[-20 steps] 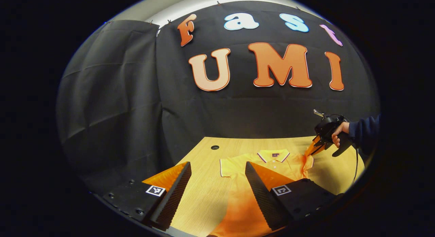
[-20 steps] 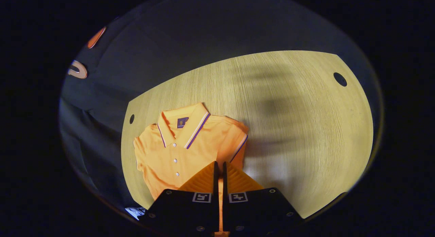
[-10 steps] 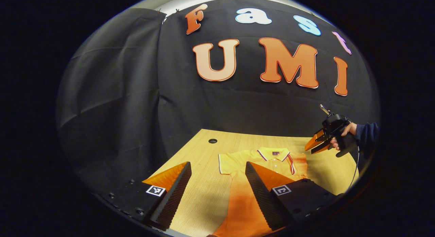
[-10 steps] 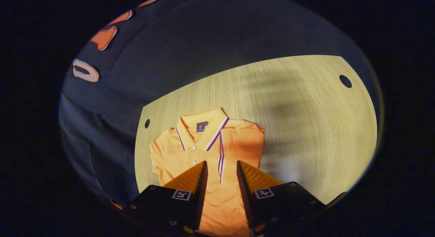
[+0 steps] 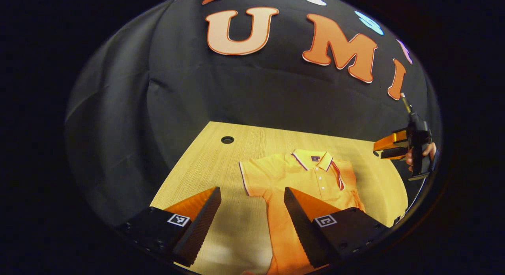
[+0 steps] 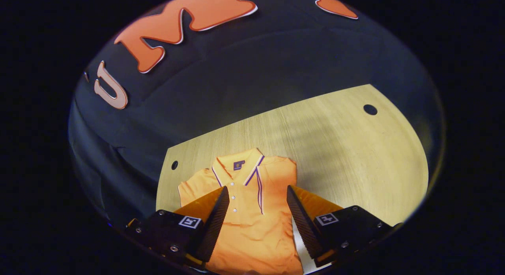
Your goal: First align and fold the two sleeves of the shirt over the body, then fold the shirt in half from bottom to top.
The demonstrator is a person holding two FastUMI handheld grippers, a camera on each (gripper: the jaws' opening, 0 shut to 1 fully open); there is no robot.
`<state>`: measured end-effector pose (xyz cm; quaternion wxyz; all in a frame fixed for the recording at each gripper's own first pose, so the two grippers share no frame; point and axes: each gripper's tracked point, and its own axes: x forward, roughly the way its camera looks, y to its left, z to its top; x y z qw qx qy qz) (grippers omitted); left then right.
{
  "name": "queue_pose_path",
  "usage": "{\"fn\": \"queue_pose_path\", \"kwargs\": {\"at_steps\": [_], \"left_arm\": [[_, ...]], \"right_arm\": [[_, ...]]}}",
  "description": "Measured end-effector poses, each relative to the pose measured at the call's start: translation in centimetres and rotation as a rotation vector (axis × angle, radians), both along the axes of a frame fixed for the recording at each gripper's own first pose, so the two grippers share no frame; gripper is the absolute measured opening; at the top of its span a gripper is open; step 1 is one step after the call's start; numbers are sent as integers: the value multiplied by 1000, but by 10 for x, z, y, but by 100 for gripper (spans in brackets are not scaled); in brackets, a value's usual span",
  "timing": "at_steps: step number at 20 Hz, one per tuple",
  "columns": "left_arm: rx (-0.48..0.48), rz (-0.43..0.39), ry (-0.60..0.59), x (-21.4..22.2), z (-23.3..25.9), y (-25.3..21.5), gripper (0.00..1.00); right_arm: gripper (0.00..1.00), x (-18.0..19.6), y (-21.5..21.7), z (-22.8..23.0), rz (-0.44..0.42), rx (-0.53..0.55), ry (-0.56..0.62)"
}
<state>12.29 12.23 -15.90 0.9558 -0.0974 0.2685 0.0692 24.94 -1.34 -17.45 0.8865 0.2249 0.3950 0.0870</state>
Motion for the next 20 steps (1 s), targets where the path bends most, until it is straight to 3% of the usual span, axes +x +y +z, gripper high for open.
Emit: {"fn": "queue_pose_path", "kwargs": {"at_steps": [8, 14, 20], "left_arm": [[-144, -149, 252, 68, -55, -4, 98], [-184, -108, 512, 110, -107, 11, 98], [-173, -86, 633, 136, -138, 15, 97]], "right_arm": [[95, -62, -6, 29, -118, -45, -131], [96, -107, -28, 37, -212, -99, -184], [97, -143, -53, 47, -273, -134, -214]]}}
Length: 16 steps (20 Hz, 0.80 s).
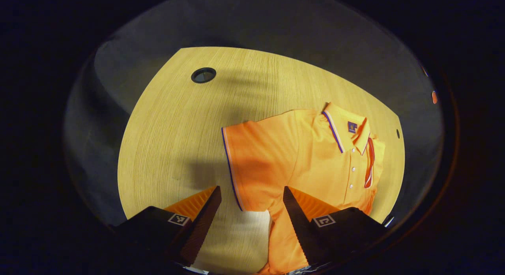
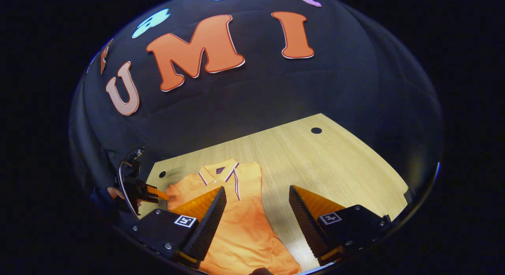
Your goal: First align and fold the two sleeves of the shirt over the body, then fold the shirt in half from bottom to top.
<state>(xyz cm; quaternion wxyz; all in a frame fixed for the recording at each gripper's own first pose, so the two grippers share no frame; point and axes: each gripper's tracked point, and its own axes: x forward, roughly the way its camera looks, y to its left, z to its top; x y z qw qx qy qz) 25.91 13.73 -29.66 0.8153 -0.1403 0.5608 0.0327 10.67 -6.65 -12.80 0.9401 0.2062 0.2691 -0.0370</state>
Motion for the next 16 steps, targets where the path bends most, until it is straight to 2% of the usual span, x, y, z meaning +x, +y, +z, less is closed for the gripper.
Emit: {"fn": "queue_pose_path", "kwargs": {"at_steps": [4, 5, 6, 8, 10, 13, 14, 15, 16], "left_arm": [[56, -6, 39, 17, -18, 4, 94], [75, -3, 42, 20, -21, 7, 96], [82, -1, 47, 22, -23, 6, 94], [97, -7, 74, 23, -30, 6, 81], [102, 0, 102, 22, -36, 4, 81], [106, -8, 69, 29, -32, 3, 79], [99, -24, 68, 30, -33, 1, 67], [77, -34, 54, 31, -31, -3, 61], [55, -53, 58, 31, -25, -10, 37]], "right_arm": [[97, -20, -18, 5, -65, 3, -21], [98, -27, -21, 6, -80, 10, -22], [98, -33, -25, 5, -93, 16, -23], [98, -43, -35, 1, -119, 18, -17], [98, -51, -44, -1, -146, 19, -8], [97, -61, -44, -1, -171, 43, -14], [98, -63, -44, -2, -177, 45, -12], [97, -65, -43, -5, -176, 46, -9], [97, -68, -42, -10, -177, 45, 5]]}}
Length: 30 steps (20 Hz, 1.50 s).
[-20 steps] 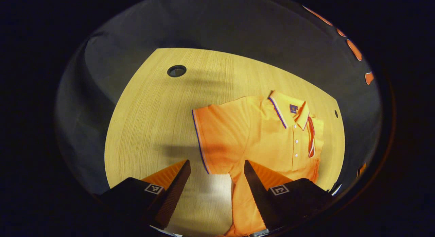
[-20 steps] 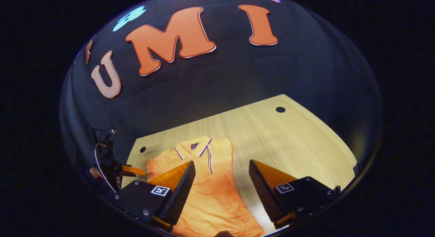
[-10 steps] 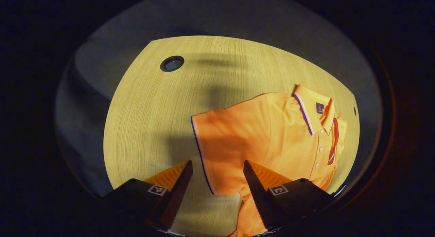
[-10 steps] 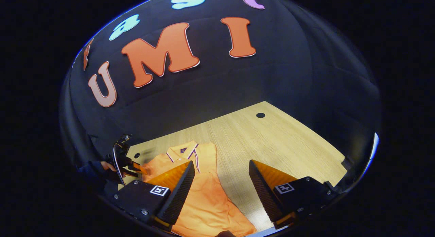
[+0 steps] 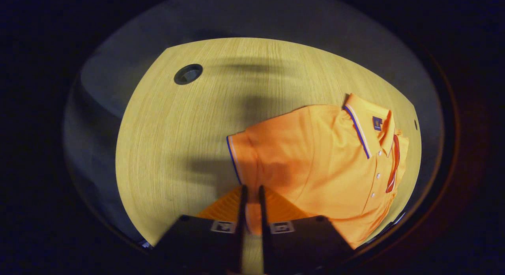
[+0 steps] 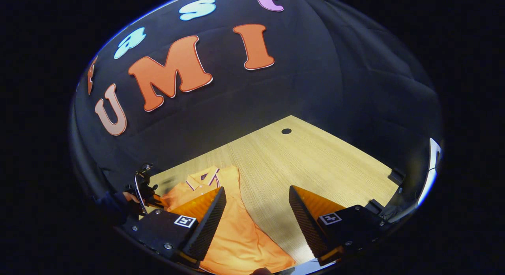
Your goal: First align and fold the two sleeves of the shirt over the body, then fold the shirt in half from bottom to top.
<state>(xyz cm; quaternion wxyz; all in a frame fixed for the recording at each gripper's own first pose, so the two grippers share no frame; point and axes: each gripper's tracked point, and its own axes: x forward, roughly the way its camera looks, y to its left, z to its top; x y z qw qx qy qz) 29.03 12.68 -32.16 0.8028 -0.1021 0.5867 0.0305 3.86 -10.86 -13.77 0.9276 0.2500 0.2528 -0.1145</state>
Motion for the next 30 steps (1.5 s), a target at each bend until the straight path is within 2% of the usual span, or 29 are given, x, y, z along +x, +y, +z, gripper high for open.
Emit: {"fn": "queue_pose_path", "kwargs": {"at_steps": [1, 2, 5, 9, 16, 19, 21, 23, 26, 27, 28, 30], "left_arm": [[1, -43, -34, 0, -3, -2, 12], [25, -76, -67, 4, 3, -2, 12], [12, -143, -162, 16, 31, -17, 12], [9, -222, -231, 22, 62, -43, 12], [9, -312, -243, 28, 74, -89, 12], [-47, -344, -262, 29, 81, -119, 12], [-140, -357, -302, 29, 89, -142, 19], [-197, -381, -314, 20, 94, -156, 43], [-163, -405, -355, 15, 101, -149, 84], [-152, -411, -374, 12, 105, -147, 86], [-147, -409, -390, 7, 111, -146, 95], [-142, -394, -430, -10, 129, -141, 97]], "right_arm": [[98, -3, 3, -4, 2, 9, 12], [97, -5, 5, -4, 6, 17, 14], [97, -9, 4, -6, 10, 5, 19], [97, -12, 3, -2, 13, 5, 18], [97, -30, -8, 3, -17, -10, 25], [97, -39, -8, 1, -37, 2, 32], [98, -43, -6, 1, -43, 3, 32], [98, -46, -5, 2, -43, -3, 32], [97, -46, -1, 3, -30, -9, 25], [97, -45, 0, 4, -24, -14, 20], [97, -43, 1, 4, -16, -20, 14], [98, -40, 3, 5, 7, -35, -3]]}}
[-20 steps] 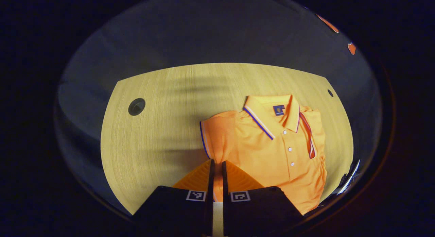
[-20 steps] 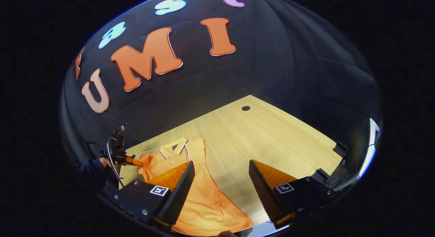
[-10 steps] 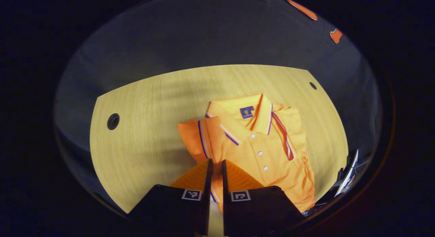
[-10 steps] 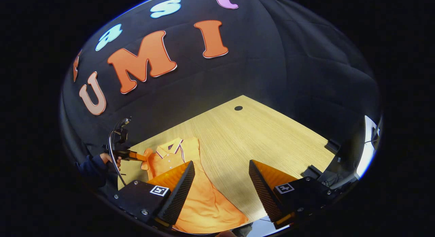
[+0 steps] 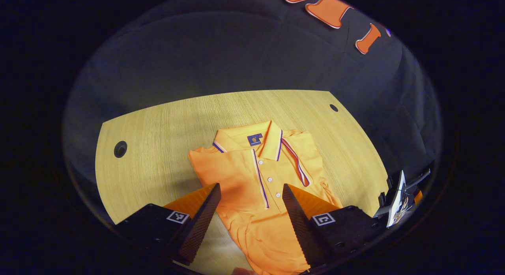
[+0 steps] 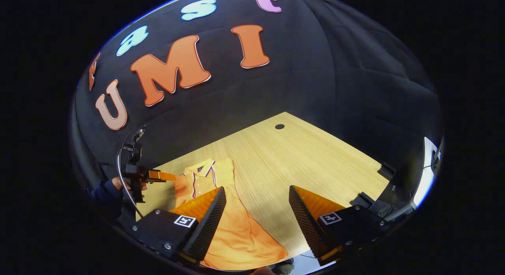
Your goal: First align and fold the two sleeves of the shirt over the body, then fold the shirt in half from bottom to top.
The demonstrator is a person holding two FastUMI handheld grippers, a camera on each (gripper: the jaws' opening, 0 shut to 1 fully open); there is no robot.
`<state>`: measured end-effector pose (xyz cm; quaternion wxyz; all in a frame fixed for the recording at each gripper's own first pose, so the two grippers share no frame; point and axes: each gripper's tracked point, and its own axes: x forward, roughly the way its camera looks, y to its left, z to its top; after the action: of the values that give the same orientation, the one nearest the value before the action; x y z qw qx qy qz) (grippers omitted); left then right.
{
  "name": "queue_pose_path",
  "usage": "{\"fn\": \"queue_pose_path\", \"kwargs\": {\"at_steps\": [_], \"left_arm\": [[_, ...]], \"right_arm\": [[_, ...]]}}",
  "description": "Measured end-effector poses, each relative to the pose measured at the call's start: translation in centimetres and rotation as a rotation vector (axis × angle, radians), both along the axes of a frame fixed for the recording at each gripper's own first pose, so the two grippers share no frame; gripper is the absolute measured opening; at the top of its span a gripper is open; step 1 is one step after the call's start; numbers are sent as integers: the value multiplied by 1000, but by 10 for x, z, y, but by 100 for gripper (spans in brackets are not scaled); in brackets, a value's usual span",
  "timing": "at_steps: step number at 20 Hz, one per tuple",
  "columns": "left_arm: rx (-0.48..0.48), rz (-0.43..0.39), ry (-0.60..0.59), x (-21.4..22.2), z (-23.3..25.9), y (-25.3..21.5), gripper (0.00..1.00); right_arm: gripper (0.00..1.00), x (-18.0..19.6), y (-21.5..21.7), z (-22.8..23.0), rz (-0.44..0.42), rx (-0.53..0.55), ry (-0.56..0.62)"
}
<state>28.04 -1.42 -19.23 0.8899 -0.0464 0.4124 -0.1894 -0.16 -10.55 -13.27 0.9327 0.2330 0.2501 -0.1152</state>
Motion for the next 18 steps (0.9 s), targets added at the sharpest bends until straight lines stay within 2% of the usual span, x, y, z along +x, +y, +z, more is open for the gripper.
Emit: {"fn": "queue_pose_path", "kwargs": {"at_steps": [8, 15, 18], "left_arm": [[-28, 162, -220, -83, 72, 7, 99], [-23, 284, -514, -154, 154, 13, 99], [-11, 297, -716, -195, 194, 7, 98]], "right_arm": [[98, 16, -1, 22, 134, -128, -115], [98, 22, 18, 55, 241, -203, -256], [98, 17, 22, 69, 245, -239, -326]]}}
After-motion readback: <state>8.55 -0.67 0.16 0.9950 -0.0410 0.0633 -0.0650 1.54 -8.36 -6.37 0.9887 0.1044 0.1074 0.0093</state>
